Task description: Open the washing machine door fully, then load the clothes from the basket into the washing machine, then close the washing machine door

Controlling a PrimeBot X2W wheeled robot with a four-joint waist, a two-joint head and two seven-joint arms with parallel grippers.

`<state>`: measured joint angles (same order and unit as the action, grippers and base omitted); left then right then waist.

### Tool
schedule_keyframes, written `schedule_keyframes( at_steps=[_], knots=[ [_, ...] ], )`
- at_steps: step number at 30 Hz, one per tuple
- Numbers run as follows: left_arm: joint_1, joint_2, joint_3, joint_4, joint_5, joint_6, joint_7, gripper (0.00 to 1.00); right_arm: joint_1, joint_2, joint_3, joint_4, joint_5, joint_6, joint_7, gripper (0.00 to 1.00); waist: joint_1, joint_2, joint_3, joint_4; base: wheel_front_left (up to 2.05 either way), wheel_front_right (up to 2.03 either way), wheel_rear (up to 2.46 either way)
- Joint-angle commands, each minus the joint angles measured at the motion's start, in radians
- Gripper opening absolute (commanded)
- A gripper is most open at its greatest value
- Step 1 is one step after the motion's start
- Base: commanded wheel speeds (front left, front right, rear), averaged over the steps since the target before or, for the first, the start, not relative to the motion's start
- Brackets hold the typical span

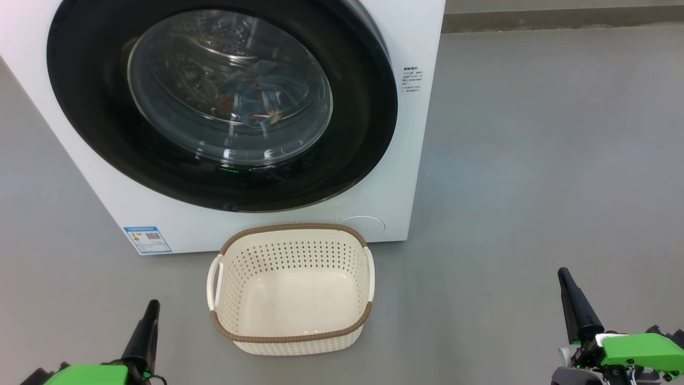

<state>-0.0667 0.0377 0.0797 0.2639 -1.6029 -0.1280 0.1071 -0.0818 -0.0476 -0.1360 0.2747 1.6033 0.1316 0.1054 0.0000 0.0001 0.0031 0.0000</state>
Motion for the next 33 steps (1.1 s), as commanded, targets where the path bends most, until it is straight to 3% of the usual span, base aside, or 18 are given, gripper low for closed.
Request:
schedule_keyframes(
  at_steps=[1, 33],
  knots=[
    [-0.041, 0.013, 0.035, -0.019, -0.005, -0.003, 0.007, 0.00, -0.026, -0.003, 0.022, -0.030, 0.005, -0.001, 0.008, 0.00, 0.0000, -0.0001, 0.000, 0.000, 0.00, 0.00, 0.00],
    [-0.041, 0.013, 0.035, -0.019, -0.005, -0.003, 0.007, 0.00, -0.026, -0.003, 0.022, -0.030, 0.005, -0.001, 0.008, 0.00, 0.0000, -0.0001, 0.000, 0.000, 0.00, 0.00, 0.00]
  ],
)
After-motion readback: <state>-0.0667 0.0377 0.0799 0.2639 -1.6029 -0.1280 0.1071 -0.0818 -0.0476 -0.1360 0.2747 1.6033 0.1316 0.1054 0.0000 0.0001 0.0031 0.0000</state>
